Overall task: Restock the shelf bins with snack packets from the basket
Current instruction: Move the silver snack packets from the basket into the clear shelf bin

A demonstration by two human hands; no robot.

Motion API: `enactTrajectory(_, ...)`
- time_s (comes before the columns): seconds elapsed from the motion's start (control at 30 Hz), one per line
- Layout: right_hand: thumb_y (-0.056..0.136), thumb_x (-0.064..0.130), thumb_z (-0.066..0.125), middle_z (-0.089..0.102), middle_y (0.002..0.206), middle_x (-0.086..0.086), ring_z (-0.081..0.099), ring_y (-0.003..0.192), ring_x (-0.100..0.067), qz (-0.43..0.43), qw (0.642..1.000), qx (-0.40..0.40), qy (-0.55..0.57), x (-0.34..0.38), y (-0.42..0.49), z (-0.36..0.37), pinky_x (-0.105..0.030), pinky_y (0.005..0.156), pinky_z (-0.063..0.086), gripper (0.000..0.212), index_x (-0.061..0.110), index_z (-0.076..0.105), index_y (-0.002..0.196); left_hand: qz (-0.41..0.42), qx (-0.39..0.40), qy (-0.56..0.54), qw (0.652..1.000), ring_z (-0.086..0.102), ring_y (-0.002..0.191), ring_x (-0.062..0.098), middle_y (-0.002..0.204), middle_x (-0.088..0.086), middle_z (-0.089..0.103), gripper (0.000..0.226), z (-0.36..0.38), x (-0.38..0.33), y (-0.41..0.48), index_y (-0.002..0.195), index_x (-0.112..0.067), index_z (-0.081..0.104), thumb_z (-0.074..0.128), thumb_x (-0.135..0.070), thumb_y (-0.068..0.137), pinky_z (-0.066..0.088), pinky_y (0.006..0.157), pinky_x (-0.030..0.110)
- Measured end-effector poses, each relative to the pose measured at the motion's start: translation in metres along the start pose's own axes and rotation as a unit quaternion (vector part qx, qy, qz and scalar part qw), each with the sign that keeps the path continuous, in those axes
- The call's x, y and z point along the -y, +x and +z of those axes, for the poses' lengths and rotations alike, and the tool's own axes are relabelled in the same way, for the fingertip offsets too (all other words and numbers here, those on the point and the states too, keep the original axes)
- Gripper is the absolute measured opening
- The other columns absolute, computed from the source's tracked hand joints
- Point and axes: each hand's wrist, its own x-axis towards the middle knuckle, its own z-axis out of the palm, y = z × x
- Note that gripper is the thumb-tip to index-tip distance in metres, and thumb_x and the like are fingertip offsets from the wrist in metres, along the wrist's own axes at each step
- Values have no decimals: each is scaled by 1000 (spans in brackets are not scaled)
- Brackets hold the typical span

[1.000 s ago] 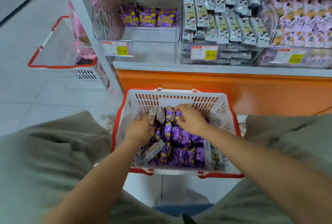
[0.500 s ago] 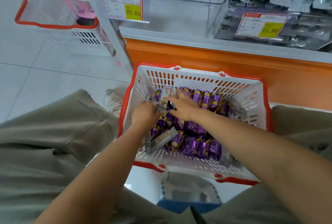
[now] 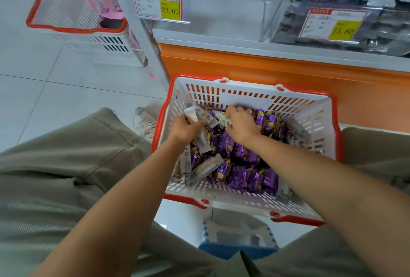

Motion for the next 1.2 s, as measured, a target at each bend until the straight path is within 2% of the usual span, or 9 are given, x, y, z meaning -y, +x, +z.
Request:
enactTrajectory(0.1,91,10,58,52,126,-13,60,95,-30,17,992,-30,124,-8,-10,-13,-39,74,50,39,12,46,128,-11,-11,-68,998,53,64,15,74,2,57,21,8,-3,-2,80,-10,51,67,-18,90,46,60,24)
enactTrajectory(0.23,97,11,54,49,138,-10,51,122,-26,64,951,-24,303,-12,-27,-33,-29,88,44,44,9,42,139,-25,9,-169,985,55,76,24,81,9,56,7,21,-12,-9,94,-2,53,59,-6,93,50,75,37)
enactTrajectory(0.33,98,16,56,49,139,-8,46,129,-24,91,919,8,384,-15,-39,-40,-33,101,39,43,14,45,140,-32,34,-252,966,56,86,29,95,14,54,12,29,-21,-15,107,3,51,52,-1,96,53,75,38)
enactTrajectory(0.47,97,22,58,48,140,-5,44,129,-21,75,913,22,401,-18,-54,-41,-37,108,37,41,20,47,137,-61,63,-286,954,58,97,34,115,22,54,24,42,-28,-21,121,4,49,50,-2,98,56,78,44)
enactTrajectory(0.57,96,21,61,50,137,-5,46,127,-21,60,912,6,407,-19,-63,-41,-35,105,39,41,19,48,134,-62,75,-312,945,64,89,28,109,19,60,24,53,-34,-29,123,3,49,42,-5,101,58,63,35)
enactTrajectory(0.67,95,16,62,55,129,0,48,123,-17,44,915,-23,401,-21,-71,-45,-27,101,36,38,16,52,131,-45,102,-327,938,67,99,24,121,17,63,32,59,-35,-33,128,0,50,48,-19,102,58,64,30)
enactTrajectory(0.97,95,15,60,56,128,0,50,118,-15,28,910,-41,412,-25,-86,-55,-34,104,40,33,19,55,127,-38,99,-311,944,66,94,25,108,17,66,24,67,-48,-45,118,1,57,47,-11,99,58,68,31)
enactTrajectory(1.1,96,16,59,55,130,-4,51,112,-12,3,921,-76,381,-19,-92,-69,-28,100,41,39,17,53,134,-9,85,-318,944,70,74,16,92,11,70,13,66,-63,-55,106,-1,59,60,-8,94,58,59,26)
enactTrajectory(1.2,95,20,60,53,130,-4,51,116,-13,-25,926,-129,355,-13,-97,-82,-35,105,41,44,17,51,138,22,77,-301,950,70,70,17,88,10,71,16,66,-81,-62,104,-1,59,65,-9,91,59,64,30)
